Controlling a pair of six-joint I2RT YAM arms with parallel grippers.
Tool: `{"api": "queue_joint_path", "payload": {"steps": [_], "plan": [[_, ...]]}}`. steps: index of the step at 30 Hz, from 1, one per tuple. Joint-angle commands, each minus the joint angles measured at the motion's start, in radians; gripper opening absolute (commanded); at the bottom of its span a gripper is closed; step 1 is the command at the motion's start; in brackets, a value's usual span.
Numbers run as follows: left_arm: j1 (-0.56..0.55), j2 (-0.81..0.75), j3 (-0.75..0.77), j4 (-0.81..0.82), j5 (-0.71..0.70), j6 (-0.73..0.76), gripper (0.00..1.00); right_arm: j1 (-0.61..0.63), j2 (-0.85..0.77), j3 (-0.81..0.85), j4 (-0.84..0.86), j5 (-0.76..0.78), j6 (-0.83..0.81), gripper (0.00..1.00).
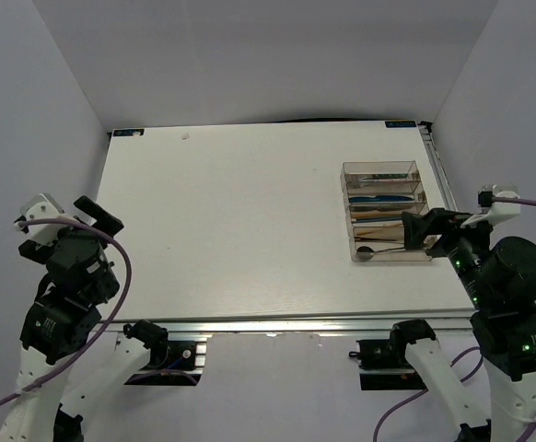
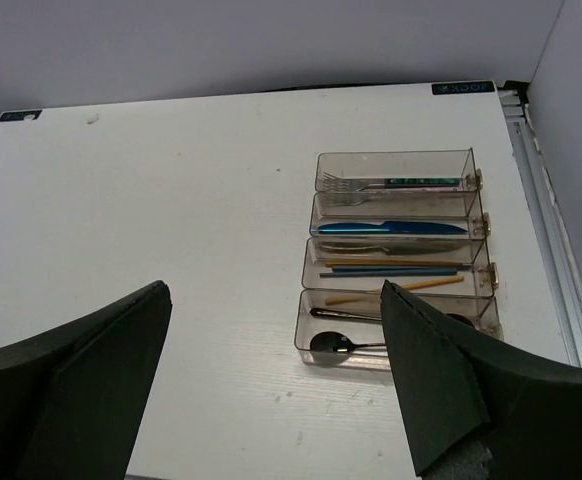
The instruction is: Sort the eating utensils into containers
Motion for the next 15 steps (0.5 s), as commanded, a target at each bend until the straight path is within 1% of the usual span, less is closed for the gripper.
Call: {"api": "queue_joint_path", "payload": {"steps": [1, 9, 15], "plan": [[0.002, -0.002, -0.026, -0.062, 0.009, 0.036, 0.98, 0.020, -0.009, 0.050, -0.040, 0.050, -0.034, 0.89], [0.002, -0.035, -0.068, -0.050, 0.044, 0.039, 0.98, 0.024, -0.003, 0.045, -0.033, 0.053, -0.034, 0.89], [0.002, -0.039, -0.087, -0.039, 0.063, 0.039, 0.98, 0.024, 0.001, 0.009, -0.018, 0.050, -0.022, 0.89]]}}
